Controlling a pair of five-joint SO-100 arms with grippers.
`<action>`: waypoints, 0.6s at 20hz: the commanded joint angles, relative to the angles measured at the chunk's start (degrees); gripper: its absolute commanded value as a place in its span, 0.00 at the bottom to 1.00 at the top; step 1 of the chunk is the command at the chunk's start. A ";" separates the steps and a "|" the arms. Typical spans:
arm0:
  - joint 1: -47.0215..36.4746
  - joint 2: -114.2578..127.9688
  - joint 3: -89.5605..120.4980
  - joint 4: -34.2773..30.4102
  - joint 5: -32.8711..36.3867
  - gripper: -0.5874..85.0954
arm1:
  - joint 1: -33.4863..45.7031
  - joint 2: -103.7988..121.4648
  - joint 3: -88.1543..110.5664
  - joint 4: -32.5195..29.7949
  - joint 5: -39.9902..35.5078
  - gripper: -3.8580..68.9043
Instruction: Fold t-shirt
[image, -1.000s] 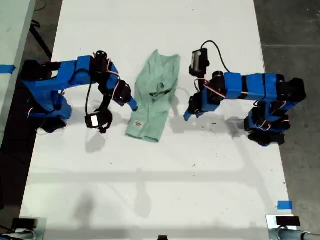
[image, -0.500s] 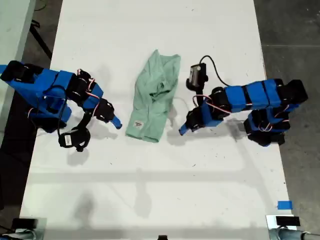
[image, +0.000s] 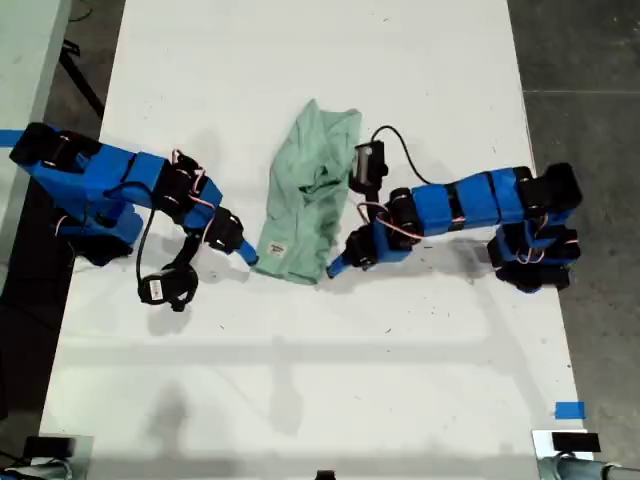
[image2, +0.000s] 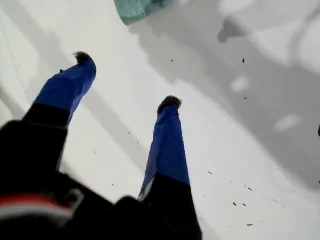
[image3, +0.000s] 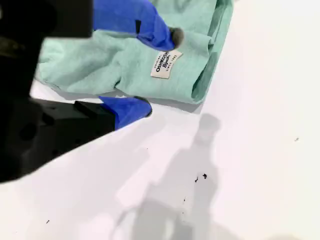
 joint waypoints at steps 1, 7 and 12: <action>-1.85 -1.14 -0.70 -3.34 0.79 0.26 | 1.49 -4.22 -8.79 -0.97 -0.88 0.47; -3.52 -9.23 -1.41 -8.35 0.70 0.26 | 2.99 -14.15 -17.49 -1.41 -1.93 0.48; -5.36 -17.23 -2.11 -12.13 0.26 0.26 | 3.96 -21.45 -22.06 -3.87 -2.29 0.48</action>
